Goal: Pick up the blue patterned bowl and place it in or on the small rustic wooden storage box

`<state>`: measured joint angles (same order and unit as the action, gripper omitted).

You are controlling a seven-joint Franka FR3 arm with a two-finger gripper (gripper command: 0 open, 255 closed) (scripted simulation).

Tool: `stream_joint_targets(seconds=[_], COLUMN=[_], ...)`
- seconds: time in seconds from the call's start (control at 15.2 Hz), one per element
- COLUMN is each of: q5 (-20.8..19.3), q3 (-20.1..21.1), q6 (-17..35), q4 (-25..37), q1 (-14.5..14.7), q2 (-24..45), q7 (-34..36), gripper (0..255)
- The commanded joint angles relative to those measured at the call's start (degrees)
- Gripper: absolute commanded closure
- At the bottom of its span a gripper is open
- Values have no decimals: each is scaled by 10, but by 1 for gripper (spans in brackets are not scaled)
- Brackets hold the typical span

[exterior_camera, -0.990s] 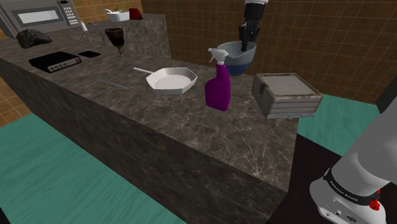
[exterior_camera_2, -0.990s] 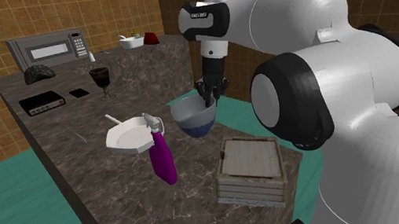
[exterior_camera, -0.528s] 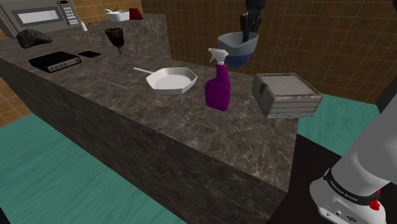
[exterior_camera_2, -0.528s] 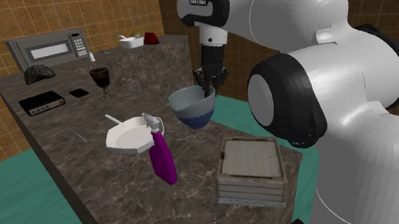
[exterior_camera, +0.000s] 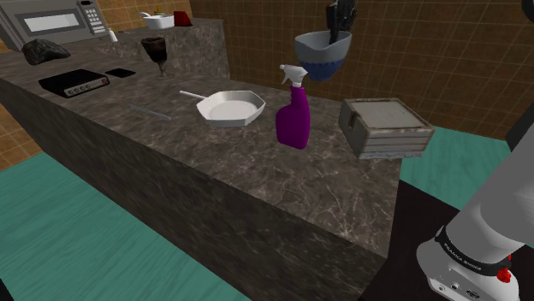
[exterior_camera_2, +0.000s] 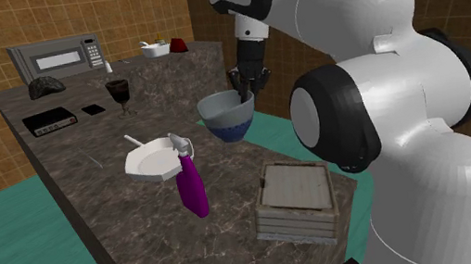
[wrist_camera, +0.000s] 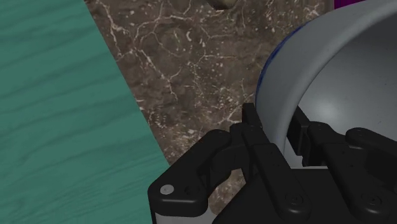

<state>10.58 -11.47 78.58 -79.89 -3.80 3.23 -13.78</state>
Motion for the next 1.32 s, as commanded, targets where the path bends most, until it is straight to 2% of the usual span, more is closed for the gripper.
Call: stream_joint_targets(seconds=[0.0, 0.46, 0.99, 1.25], q5=[-6, -39, -83, -87], q3=[-5, -22, -50, -48], q6=[-5, -21, -70, -39], q4=[-24, -140, -217, -262], q1=[-5, -23, -51, -53], q2=[-29, -158, -282, -297], q7=[-9, -45, -93, -94], gripper=[255, 255, 255, 255])
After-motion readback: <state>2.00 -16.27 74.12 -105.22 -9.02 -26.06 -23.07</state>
